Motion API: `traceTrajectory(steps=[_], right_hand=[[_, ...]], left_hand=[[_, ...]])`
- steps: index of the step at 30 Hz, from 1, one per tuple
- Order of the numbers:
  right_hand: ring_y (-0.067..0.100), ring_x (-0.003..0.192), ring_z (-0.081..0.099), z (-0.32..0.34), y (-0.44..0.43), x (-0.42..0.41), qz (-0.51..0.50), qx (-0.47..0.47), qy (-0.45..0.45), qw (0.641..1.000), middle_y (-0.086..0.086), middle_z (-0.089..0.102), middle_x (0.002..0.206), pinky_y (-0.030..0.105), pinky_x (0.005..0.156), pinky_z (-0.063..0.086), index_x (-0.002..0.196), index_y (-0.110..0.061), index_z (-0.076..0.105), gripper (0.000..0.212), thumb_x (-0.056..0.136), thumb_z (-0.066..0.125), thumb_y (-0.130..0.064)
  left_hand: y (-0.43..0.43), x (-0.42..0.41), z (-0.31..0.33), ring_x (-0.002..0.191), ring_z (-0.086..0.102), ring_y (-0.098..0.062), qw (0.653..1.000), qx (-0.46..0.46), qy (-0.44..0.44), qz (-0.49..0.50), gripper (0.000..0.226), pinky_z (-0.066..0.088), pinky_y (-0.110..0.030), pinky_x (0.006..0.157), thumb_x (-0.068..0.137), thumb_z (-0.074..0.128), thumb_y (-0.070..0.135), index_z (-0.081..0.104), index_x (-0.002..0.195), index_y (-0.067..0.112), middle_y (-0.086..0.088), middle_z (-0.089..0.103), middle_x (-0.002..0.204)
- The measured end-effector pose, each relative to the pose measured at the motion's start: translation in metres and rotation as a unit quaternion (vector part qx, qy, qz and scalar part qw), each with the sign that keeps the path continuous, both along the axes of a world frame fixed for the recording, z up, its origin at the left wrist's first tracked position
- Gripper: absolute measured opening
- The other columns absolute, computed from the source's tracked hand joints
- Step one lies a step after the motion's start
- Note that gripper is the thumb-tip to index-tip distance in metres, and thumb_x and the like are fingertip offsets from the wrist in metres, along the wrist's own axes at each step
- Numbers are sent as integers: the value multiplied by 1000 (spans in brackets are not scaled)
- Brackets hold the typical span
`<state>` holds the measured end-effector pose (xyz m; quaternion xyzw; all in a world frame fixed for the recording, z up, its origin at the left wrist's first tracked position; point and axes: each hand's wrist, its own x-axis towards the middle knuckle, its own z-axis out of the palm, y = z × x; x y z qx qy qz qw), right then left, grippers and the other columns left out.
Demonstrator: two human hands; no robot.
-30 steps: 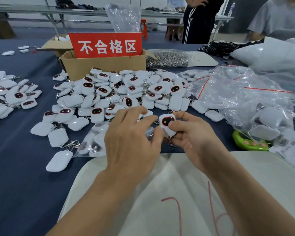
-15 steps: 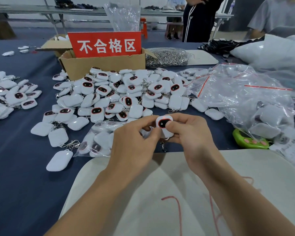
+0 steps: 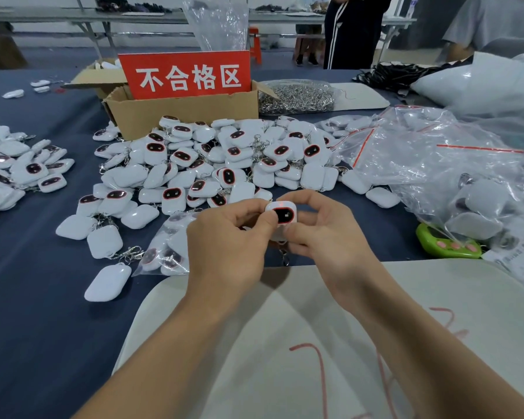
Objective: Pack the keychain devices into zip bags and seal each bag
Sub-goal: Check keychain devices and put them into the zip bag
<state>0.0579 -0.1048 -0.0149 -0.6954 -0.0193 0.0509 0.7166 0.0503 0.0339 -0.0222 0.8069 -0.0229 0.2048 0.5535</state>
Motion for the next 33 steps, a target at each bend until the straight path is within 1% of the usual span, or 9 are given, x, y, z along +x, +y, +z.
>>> traceTrajectory(steps=[4, 7, 11, 13, 17, 23, 27, 29, 33], right_hand=[[47, 92, 73, 0, 0, -1, -4, -7, -14, 1000, 22, 77, 92, 55, 95, 56, 107, -14, 69, 39, 68, 69, -10], [34, 81, 67, 1, -2, -1, -6, -17, -23, 1000, 22, 77, 90, 58, 94, 55, 106, -12, 69, 30, 81, 69, 4], [15, 60, 63, 0, -5, 0, -22, -38, -34, 998, 12, 78, 77, 24, 63, 53, 103, -10, 69, 33, 84, 62, 16], [11, 54, 61, -1, -5, 0, -33, -39, -37, 998, 9, 77, 73, 20, 57, 51, 101, -10, 70, 35, 82, 60, 18], [23, 71, 72, -5, -7, 2, -37, -54, -41, 997, 12, 79, 79, 44, 78, 63, 98, -15, 74, 37, 80, 60, 15], [31, 86, 77, -7, -6, 1, -53, -136, -72, 987, 0, 80, 84, 57, 85, 61, 94, -21, 74, 26, 79, 61, -4], [22, 86, 69, -1, -12, 3, -6, -29, -22, 999, 18, 78, 98, 44, 88, 54, 99, -12, 76, 27, 83, 67, 8], [25, 96, 66, 4, -18, 4, 70, 52, 28, 996, 22, 74, 109, 38, 91, 51, 110, -8, 75, 21, 90, 67, -4], [20, 71, 57, 5, -23, 6, 104, 76, 116, 985, 10, 71, 86, 28, 64, 46, 118, 1, 70, 32, 105, 54, -23]], left_hand=[[0, 1, 1, 71, 69, 6, 1000, 5, -11, 6, 34, 54, -17, 67, 83, 73, 41, 63, 72, 72, 36, 69, 71], [-1, -1, 2, 70, 69, 5, 1000, 1, -13, 5, 27, 57, -23, 65, 79, 70, 47, 63, 73, 73, 35, 69, 72], [-2, 1, -2, 68, 68, 2, 1000, 19, -9, 3, 26, 52, -24, 66, 83, 74, 43, 68, 74, 66, 32, 71, 73], [-2, 2, -6, 70, 66, 6, 1000, 19, -5, 4, 20, 52, -21, 68, 86, 77, 33, 75, 84, 53, 30, 73, 79], [-1, 2, -9, 81, 62, 14, 1000, 28, -7, 7, 28, 43, -4, 75, 85, 80, 26, 79, 112, 34, 27, 76, 94], [1, 4, -8, 81, 65, 11, 998, 63, -21, -4, 33, 40, -1, 75, 79, 85, 20, 80, 108, 36, 27, 74, 86], [5, 0, -4, 80, 63, 9, 994, 94, -61, 1, 28, 41, -4, 73, 78, 82, 20, 76, 94, 43, 33, 69, 79], [6, -1, -3, 78, 62, 12, 994, 82, -78, -11, 30, 39, 0, 73, 79, 81, 16, 73, 82, 45, 36, 67, 77], [6, 0, -3, 75, 62, 8, 995, 56, -76, -22, 39, 41, -3, 72, 81, 78, 13, 67, 82, 50, 32, 69, 79]])
